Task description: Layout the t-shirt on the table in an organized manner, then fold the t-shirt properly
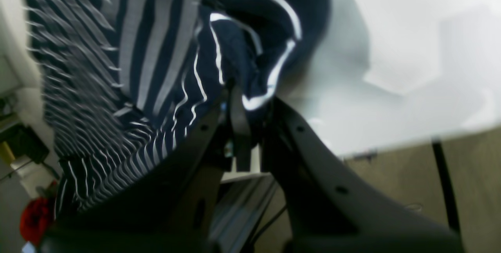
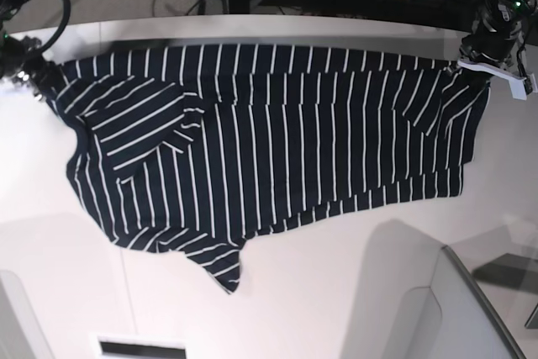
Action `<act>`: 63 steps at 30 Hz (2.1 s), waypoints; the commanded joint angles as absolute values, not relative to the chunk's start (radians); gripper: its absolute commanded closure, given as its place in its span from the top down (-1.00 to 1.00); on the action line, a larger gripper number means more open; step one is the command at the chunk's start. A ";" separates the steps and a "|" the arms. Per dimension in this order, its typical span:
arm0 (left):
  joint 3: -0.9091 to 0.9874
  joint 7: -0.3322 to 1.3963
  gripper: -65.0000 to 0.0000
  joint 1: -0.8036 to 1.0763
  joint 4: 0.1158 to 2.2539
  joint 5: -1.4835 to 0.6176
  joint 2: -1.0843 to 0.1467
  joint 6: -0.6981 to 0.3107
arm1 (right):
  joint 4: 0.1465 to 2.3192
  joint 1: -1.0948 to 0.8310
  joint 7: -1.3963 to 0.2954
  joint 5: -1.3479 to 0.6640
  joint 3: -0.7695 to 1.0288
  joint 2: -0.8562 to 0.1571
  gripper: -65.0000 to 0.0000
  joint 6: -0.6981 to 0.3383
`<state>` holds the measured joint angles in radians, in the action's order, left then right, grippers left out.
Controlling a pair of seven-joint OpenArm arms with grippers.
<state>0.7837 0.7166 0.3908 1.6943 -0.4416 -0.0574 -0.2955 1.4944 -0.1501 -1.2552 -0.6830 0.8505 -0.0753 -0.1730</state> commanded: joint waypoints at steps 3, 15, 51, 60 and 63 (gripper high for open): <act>0.794 0.688 -1.00 0.397 1.666 -0.446 -0.073 -0.298 | 1.508 -0.159 -1.208 -0.697 0.852 -0.088 -1.00 -0.176; 0.797 0.685 -1.00 0.397 1.587 -0.432 -0.074 -0.298 | 1.506 -0.177 -1.205 -0.694 0.852 -0.073 -1.00 -0.176; 0.564 0.694 -1.00 0.107 1.713 -0.275 -0.214 -0.294 | 1.667 0.116 -1.228 -0.696 0.707 -0.163 -1.00 -0.168; 0.463 0.694 -1.00 -0.137 1.504 -0.107 -0.191 -0.294 | 1.354 0.298 -1.069 -0.694 0.526 -0.272 -1.00 -0.124; 0.461 0.694 -1.00 -0.228 1.431 -0.107 -0.186 -0.294 | 1.236 0.377 -0.997 -0.694 0.461 -0.323 -1.00 -0.124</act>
<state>0.4603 0.7219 -0.2081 1.4120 -0.1028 -0.1722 -0.2947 1.2156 0.3470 -1.0176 -0.6823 0.4564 -0.2985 -0.1238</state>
